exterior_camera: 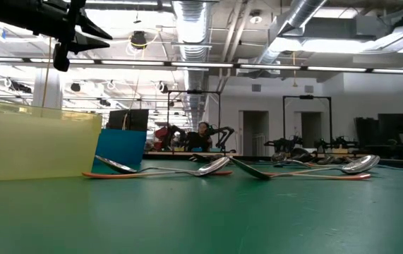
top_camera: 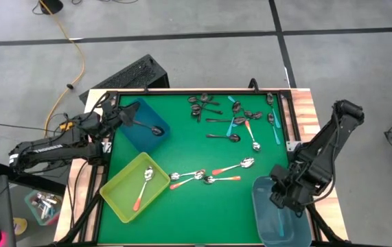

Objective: Sort silverware by color (type)
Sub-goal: Put the blue spoon into the blue bin, then put the orange spoon into the green bin

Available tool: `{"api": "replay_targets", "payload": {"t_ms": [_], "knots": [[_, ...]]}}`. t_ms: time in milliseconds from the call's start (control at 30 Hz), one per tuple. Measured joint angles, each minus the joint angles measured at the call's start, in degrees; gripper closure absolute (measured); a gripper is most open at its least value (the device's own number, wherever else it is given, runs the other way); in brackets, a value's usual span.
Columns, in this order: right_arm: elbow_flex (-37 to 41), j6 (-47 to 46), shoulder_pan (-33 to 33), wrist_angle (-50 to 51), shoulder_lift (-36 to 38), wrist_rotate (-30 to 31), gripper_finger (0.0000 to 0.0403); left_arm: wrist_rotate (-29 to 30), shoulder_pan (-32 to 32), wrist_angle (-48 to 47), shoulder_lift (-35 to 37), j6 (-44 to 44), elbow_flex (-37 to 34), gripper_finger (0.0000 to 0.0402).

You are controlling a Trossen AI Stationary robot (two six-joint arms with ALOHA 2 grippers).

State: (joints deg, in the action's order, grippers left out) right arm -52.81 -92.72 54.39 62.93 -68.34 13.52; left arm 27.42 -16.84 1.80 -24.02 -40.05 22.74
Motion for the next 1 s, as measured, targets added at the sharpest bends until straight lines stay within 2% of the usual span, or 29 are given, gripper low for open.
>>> {"api": "replay_targets", "payload": {"t_ms": [367, 467, 833, 1000], "knots": [[2.54, 0.17, -0.94, -0.78, 0.05, -0.09, 0.0386, 0.31, -0.02, -1.37, 0.01, -1.93, 0.00, 0.0333], [2.55, -0.18, -0.92, -0.95, 0.05, -0.11, 0.0364, 0.38, -0.02, -1.81, 0.00, -3.34, 0.00, 0.0333], [2.51, -0.72, -0.92, -3.62, 2.22, -0.11, 0.0248, -1.07, 0.00, -3.78, 0.00, -3.83, 0.00, 0.0333], [2.49, 0.01, -0.92, -2.74, 5.88, 0.24, 0.0220, -2.11, -0.02, -3.46, -0.01, -4.07, 0.00, 0.0333]]}}
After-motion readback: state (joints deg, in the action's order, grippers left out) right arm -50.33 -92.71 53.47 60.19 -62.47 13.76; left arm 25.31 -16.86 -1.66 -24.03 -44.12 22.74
